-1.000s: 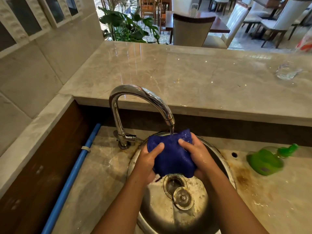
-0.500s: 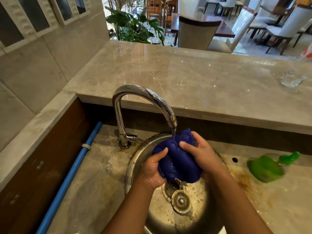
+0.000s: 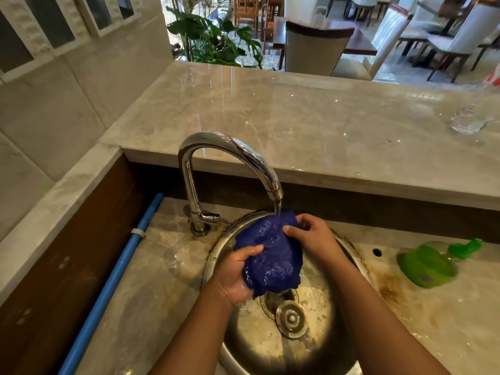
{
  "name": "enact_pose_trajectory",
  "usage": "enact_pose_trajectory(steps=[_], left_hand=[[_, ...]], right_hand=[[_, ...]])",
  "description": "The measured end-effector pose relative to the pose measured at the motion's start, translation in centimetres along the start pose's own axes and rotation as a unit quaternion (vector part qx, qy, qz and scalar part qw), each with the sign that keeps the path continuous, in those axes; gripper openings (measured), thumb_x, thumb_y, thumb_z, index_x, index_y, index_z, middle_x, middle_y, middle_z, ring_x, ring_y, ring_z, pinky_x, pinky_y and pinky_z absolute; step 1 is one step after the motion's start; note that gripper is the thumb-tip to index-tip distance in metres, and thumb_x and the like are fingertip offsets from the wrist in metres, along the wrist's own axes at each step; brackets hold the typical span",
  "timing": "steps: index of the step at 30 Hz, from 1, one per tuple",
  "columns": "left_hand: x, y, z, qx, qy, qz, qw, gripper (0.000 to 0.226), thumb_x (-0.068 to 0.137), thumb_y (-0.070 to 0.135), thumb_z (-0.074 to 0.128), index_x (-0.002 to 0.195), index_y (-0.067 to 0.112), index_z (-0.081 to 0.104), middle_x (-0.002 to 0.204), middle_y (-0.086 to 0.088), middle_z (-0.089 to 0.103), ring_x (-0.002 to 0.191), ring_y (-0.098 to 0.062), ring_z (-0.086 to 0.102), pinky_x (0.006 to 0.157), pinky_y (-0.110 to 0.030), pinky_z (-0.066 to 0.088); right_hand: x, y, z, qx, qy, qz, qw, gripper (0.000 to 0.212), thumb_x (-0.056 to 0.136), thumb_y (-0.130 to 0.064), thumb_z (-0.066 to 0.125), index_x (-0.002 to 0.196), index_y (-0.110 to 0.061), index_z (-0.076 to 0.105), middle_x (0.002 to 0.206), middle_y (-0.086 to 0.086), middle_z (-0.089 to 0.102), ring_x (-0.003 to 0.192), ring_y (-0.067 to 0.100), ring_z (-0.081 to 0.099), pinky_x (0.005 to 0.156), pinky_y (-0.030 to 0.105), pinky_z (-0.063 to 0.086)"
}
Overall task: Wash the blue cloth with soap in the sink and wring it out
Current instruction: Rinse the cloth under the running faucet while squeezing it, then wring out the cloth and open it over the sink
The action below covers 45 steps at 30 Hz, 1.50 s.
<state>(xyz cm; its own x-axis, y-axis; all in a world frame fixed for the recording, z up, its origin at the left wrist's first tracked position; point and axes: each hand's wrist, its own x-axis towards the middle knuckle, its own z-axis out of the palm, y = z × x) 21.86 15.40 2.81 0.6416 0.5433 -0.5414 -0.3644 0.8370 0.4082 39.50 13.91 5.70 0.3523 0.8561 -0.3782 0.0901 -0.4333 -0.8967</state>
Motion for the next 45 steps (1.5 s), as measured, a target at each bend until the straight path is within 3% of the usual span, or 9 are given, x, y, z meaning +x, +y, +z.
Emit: enact_pose_trajectory(steps=[8,10,16,20,22,25,29,40,45], left_hand=[[-1.2,-0.9,-1.4,-0.030,0.040,-0.008,0.999,0.037,0.078,0.002,0.059,0.114,0.003,0.069,0.107,-0.024,0.074,0.110,-0.043,0.063,0.097,-0.058,0.048],[-1.6,-1.1,-1.5,-0.041,0.047,-0.006,0.998,0.032,0.078,0.002,0.058,0.107,0.003,0.073,0.106,-0.024,0.074,0.108,-0.043,0.063,0.097,-0.058,0.047],[-1.9,-1.5,-2.7,-0.053,0.060,-0.002,0.997,0.048,0.078,0.001,0.060,0.126,0.001,0.065,0.118,-0.027,0.069,0.106,-0.042,0.067,0.089,-0.054,0.056],[-2.3,-1.5,-3.6,-0.072,0.045,0.006,0.996,0.038,0.078,0.000,0.062,0.114,0.000,0.074,0.122,-0.027,0.068,0.106,-0.042,0.068,0.091,-0.053,0.056],[-2.6,-1.3,-3.8,-0.068,0.052,0.013,0.996,0.032,0.080,0.000,0.059,0.105,0.002,0.079,0.117,-0.026,0.070,0.103,-0.040,0.070,0.093,-0.053,0.053],[-2.9,-1.1,-4.4,-0.073,0.062,0.017,0.995,0.040,0.079,-0.003,0.062,0.117,0.001,0.072,0.123,-0.027,0.068,0.110,-0.043,0.066,0.095,-0.056,0.053],[-2.8,-1.2,-5.2,-0.095,0.105,0.019,0.990,0.050,0.083,-0.001,0.057,0.132,-0.001,0.060,0.124,-0.027,0.066,0.109,-0.043,0.064,0.085,-0.054,0.058],[-3.6,-1.5,-4.9,-0.118,0.095,0.033,0.988,0.041,0.077,-0.004,0.060,0.116,-0.001,0.072,0.119,-0.026,0.070,0.100,-0.042,0.071,0.078,-0.053,0.061],[-4.2,-1.4,-4.7,-0.108,0.117,0.037,0.987,0.047,0.079,0.001,0.056,0.126,0.001,0.063,0.119,-0.024,0.071,0.108,-0.040,0.066,0.084,-0.050,0.057]], right_hand=[[3.3,-2.2,2.5,-0.030,-0.056,-0.050,0.997,0.009,0.097,-0.023,0.060,0.104,-0.024,0.064,0.103,-0.001,0.066,0.095,0.015,0.062,0.074,0.027,0.048],[3.9,-2.7,3.7,-0.057,-0.084,-0.076,0.992,0.016,0.097,-0.030,0.059,0.111,-0.023,0.065,0.109,0.000,0.066,0.102,0.014,0.061,0.084,0.030,0.049],[5.5,-3.2,7.5,-0.079,-0.162,-0.104,0.978,0.042,0.090,-0.042,0.067,0.126,-0.023,0.060,0.119,-0.001,0.065,0.112,0.014,0.062,0.099,0.038,0.052],[6.0,-2.8,9.3,-0.095,-0.210,-0.118,0.966,0.051,0.092,-0.035,0.068,0.138,-0.017,0.054,0.132,-0.002,0.059,0.122,0.013,0.056,0.093,0.019,0.046],[6.1,-2.7,9.8,-0.119,-0.242,-0.106,0.957,0.055,0.092,-0.035,0.067,0.141,-0.015,0.051,0.133,-0.004,0.057,0.123,0.012,0.054,0.094,0.021,0.043],[6.6,-2.3,10.5,-0.154,-0.252,-0.109,0.949,0.049,0.091,-0.039,0.067,0.134,-0.015,0.060,0.124,-0.001,0.066,0.115,0.013,0.061,0.100,0.032,0.047],[7.0,-2.0,10.8,-0.137,-0.248,-0.118,0.952,0.031,0.092,-0.036,0.066,0.115,-0.017,0.071,0.104,-0.002,0.074,0.100,0.012,0.068,0.089,0.030,0.050],[6.7,-1.9,10.7,-0.097,-0.242,-0.135,0.956,0.021,0.097,-0.032,0.060,0.105,-0.019,0.074,0.096,0.005,0.075,0.087,0.016,0.069,0.072,0.017,0.053],[7.2,-1.6,11.2,-0.052,-0.224,-0.083,0.970,0.017,0.097,-0.037,0.059,0.096,-0.024,0.070,0.103,0.006,0.073,0.103,0.022,0.070,0.095,0.037,0.056]])
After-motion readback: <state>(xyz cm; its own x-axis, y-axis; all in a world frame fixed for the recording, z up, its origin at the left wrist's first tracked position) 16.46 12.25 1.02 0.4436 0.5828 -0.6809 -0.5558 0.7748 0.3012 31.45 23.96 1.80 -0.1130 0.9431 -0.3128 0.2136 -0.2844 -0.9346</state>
